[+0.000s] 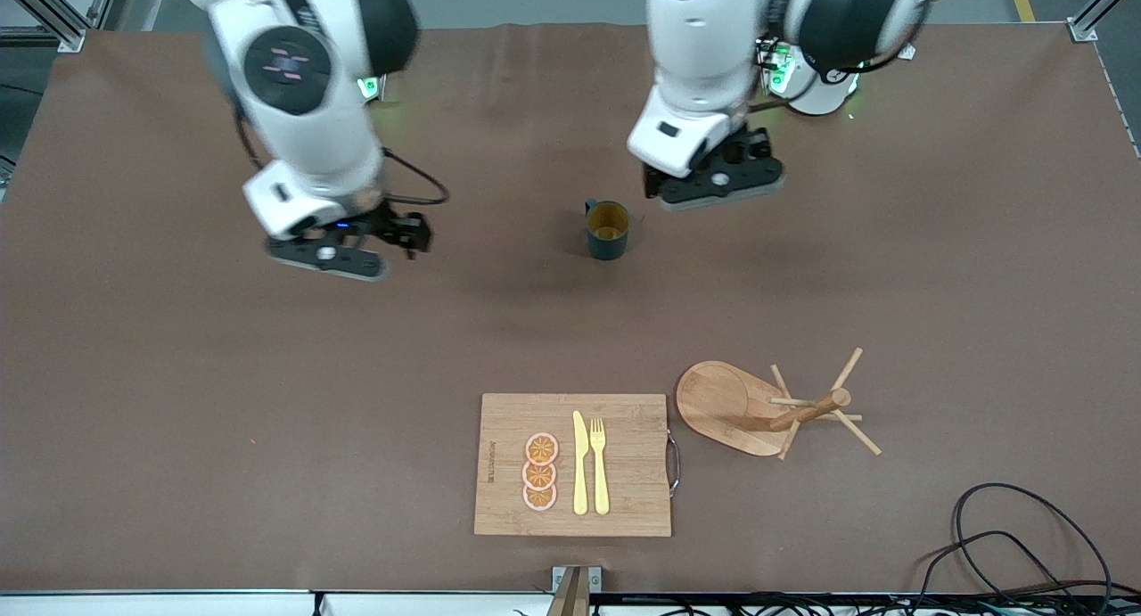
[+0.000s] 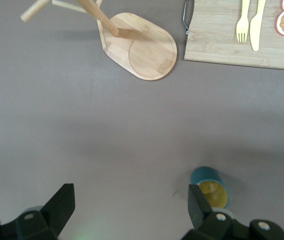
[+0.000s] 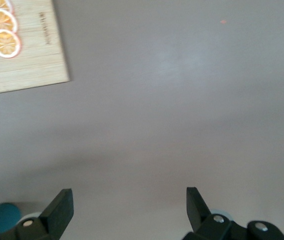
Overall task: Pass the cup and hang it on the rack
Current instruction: 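Release the mug and withdraw the right gripper while the left gripper approaches, then lower the left gripper onto the mug handle, then grasp the mug handle with the left gripper and lift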
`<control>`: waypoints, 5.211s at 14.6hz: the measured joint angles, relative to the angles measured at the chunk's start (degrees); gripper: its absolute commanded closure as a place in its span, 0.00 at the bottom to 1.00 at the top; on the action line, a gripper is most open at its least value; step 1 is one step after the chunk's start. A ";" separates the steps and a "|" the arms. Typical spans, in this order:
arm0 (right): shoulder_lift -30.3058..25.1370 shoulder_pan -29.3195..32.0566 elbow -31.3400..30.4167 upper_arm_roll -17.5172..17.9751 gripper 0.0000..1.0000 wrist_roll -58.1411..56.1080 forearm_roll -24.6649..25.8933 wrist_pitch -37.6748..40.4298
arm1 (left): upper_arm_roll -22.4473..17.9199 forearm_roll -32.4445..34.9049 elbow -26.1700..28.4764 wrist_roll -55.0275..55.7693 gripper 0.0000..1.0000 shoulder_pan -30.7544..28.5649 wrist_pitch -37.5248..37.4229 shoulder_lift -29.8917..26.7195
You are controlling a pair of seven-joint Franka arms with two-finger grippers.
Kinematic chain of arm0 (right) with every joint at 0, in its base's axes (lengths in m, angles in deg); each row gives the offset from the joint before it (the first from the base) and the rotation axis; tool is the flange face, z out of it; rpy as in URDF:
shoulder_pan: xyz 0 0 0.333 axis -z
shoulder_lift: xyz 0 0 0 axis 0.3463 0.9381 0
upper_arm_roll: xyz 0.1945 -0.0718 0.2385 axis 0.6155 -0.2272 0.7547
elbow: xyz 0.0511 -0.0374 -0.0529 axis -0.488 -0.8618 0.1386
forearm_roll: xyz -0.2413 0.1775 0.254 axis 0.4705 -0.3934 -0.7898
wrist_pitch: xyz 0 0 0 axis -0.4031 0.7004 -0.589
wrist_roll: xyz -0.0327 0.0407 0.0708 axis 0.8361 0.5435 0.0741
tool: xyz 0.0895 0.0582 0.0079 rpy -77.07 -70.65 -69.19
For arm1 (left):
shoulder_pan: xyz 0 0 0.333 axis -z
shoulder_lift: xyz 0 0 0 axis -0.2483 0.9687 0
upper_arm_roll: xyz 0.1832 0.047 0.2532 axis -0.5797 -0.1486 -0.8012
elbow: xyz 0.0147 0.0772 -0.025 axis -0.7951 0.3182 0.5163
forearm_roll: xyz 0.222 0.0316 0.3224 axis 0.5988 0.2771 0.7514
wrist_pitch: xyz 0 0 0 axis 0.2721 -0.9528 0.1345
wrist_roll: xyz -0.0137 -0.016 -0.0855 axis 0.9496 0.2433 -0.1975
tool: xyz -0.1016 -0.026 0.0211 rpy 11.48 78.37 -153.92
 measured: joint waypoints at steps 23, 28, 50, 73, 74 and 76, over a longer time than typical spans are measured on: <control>-17.09 28.11 -15.39 0.30 0.00 -39.13 -2.08 -6.44 | 0.26 28.75 10.63 80.96 0.00 29.61 7.99 17.38; -17.08 28.09 -15.41 0.41 0.00 -39.86 -2.09 -6.31 | 0.25 38.20 13.71 88.98 0.01 34.31 8.05 22.41; -11.27 28.26 2.44 0.18 0.00 -40.30 -4.77 2.49 | -0.80 48.62 10.14 91.81 0.68 35.84 4.02 34.02; -9.71 27.99 3.49 0.44 0.00 -28.97 -5.46 3.26 | -1.08 3.38 -11.07 54.99 1.00 9.77 8.98 13.33; -9.71 27.99 3.49 0.42 0.00 -28.95 -5.46 3.26 | -1.10 -0.14 -11.07 53.88 1.00 7.57 9.58 12.45; -9.71 27.97 3.50 0.43 0.00 -28.94 -5.46 3.28 | -1.10 -7.75 -11.07 52.20 1.00 3.06 11.59 11.48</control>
